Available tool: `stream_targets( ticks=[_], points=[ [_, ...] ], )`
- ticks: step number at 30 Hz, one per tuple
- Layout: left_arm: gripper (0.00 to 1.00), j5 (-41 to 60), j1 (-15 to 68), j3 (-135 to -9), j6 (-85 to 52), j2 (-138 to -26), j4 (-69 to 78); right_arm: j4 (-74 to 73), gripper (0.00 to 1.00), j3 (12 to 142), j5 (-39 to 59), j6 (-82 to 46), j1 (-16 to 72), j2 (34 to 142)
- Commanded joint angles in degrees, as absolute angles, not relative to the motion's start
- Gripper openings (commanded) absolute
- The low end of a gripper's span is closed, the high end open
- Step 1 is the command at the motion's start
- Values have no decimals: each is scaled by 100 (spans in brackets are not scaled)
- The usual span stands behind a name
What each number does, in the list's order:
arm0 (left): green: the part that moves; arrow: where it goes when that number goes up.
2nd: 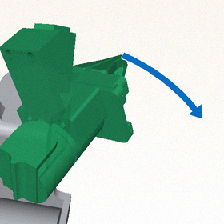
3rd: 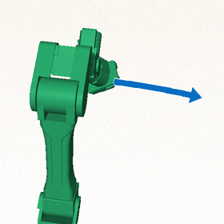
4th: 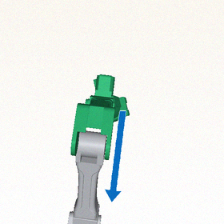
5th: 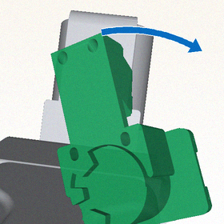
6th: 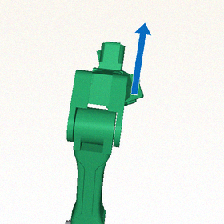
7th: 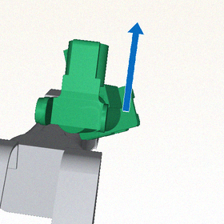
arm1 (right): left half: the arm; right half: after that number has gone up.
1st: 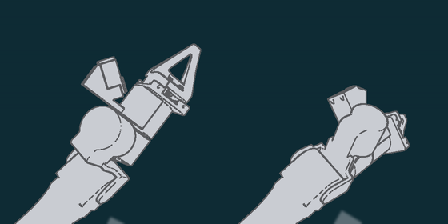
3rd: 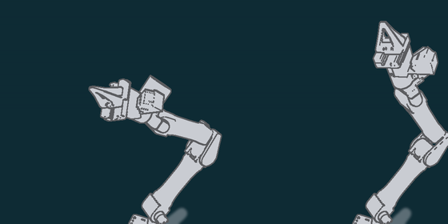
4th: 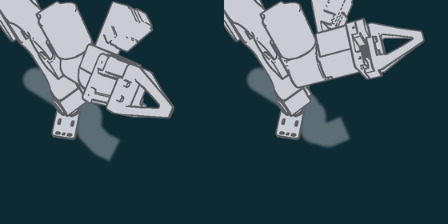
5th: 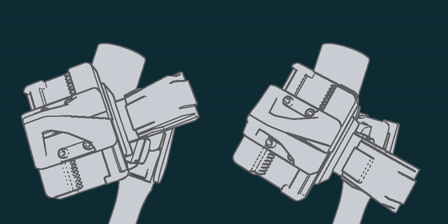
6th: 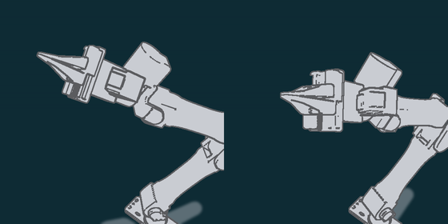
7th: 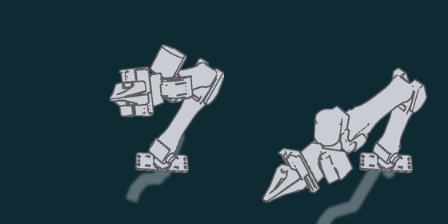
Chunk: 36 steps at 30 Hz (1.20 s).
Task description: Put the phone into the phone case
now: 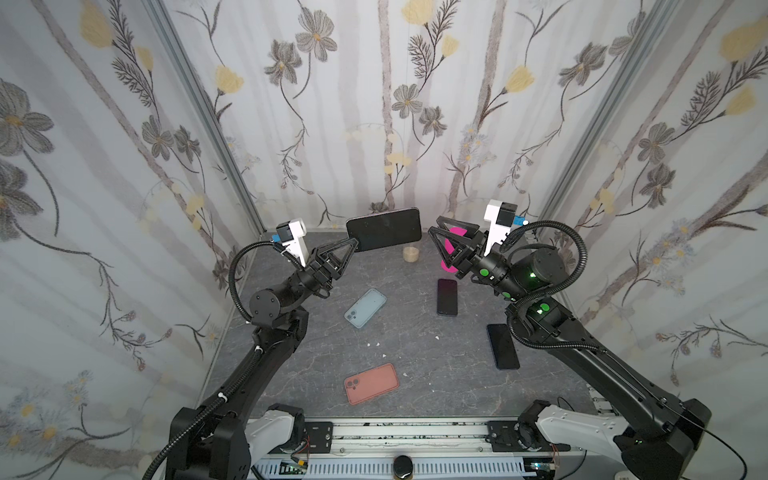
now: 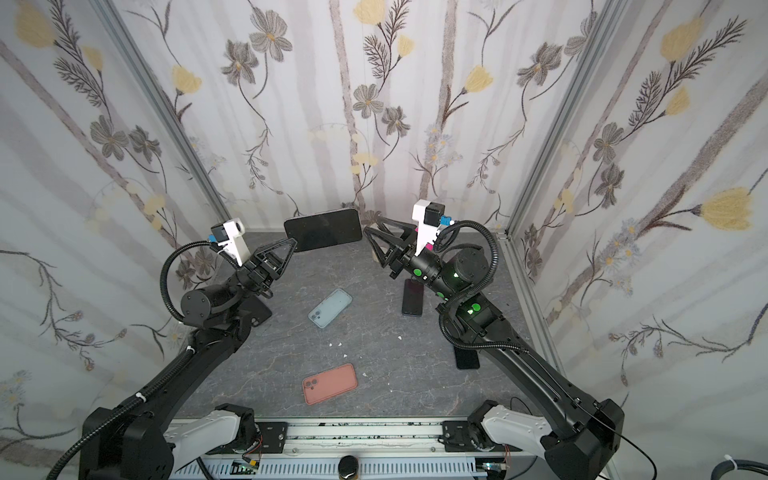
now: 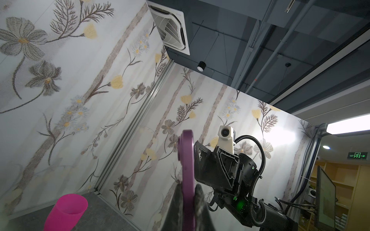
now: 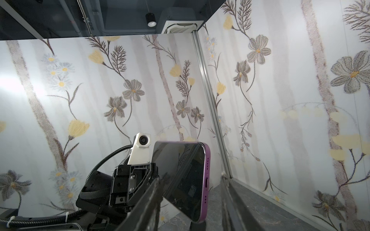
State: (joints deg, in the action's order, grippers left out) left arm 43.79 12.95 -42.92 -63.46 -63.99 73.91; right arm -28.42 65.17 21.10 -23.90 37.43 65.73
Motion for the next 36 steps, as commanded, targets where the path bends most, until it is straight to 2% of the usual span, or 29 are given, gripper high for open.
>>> stream_targets(
  ticks=[1,4,7,11,19,27,36],
  points=[
    [0,4510,1291,-4283,-6449,-6281,8045,-2906,46,6640,2589,-2269,3749,6670],
    [0,4597,1296,-4297,-6450,-6245,8069,-2885,50,6695,2897,-2241,3750,6767],
    [0,4669,1295,-4302,-6451,-6214,8102,-3040,50,6651,3052,-2245,3745,6811],
    [0,4761,1300,-4298,-6405,-6179,8121,-3005,46,6792,3564,-2241,3744,6945],
    [0,4816,1295,-4282,-6258,-6108,7958,-3035,32,6859,3862,-2343,3750,6926],
    [0,4991,1301,-4307,-6182,-5930,7982,-3055,25,6993,4528,-2749,3744,6921],
    [0,5168,1363,-4342,-5942,-5770,7761,-3064,23,6996,4907,-2891,3757,6944]
  ],
)
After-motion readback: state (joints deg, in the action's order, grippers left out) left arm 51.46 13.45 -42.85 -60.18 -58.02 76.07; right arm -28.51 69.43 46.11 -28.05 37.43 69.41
